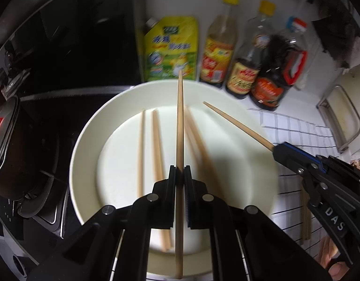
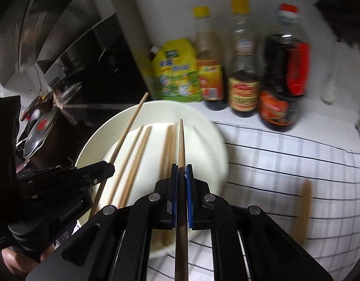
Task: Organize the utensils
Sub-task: 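Carry both held chopsticks over the white plate, then open the left tool into the plate while the right tool releases its chopstick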
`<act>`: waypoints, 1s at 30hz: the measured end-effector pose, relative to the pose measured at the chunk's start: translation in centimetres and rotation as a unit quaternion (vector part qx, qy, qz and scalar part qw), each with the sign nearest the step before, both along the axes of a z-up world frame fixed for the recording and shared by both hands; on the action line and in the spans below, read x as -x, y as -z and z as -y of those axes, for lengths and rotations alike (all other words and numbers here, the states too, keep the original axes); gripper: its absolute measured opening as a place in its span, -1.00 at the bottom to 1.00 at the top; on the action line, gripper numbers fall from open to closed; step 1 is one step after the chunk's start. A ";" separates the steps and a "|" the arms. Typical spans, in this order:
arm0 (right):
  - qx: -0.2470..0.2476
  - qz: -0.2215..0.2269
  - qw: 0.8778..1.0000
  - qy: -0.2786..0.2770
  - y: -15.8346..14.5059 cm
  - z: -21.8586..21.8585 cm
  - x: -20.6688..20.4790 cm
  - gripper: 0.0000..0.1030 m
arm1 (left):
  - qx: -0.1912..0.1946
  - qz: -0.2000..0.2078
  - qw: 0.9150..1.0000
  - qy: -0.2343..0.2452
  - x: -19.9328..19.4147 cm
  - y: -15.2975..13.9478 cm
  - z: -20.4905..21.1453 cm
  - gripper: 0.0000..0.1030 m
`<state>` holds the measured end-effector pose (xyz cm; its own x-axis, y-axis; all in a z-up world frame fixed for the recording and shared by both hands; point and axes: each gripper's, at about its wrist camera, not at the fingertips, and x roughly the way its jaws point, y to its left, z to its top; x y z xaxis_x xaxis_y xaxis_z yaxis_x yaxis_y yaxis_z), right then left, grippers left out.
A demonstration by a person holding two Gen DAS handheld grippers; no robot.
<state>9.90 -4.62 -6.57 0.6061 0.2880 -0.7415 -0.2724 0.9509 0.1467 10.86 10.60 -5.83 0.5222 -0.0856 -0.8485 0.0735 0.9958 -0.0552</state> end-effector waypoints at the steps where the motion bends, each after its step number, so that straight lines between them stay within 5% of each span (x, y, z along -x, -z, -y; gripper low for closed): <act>1: 0.003 -0.003 1.000 -0.003 0.3 -0.6 -0.3 -0.87 | -0.002 -0.004 1.000 -0.001 -0.1 0.4 -0.4 -0.85; 16: 0.027 -0.067 0.997 -0.002 4.9 -3.9 -2.3 -0.87 | -0.001 -0.054 0.998 -0.012 -1.6 4.9 -3.0 -0.83; 25: 0.028 -0.050 0.998 0.005 3.7 -3.5 -1.7 -0.62 | 0.006 -0.032 0.999 -0.034 -1.2 3.3 -3.7 -0.07; 30: 0.027 -0.044 0.999 0.008 2.9 -2.9 -0.8 -0.58 | 0.008 -0.011 0.999 -0.042 -0.7 1.8 -3.8 -0.01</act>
<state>10.75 -1.67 -9.47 0.5422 0.2371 -0.8061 -0.2456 0.9622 0.1179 11.53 14.39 -7.62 0.5096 -0.0559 -0.8586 -0.0108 0.9974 -0.0714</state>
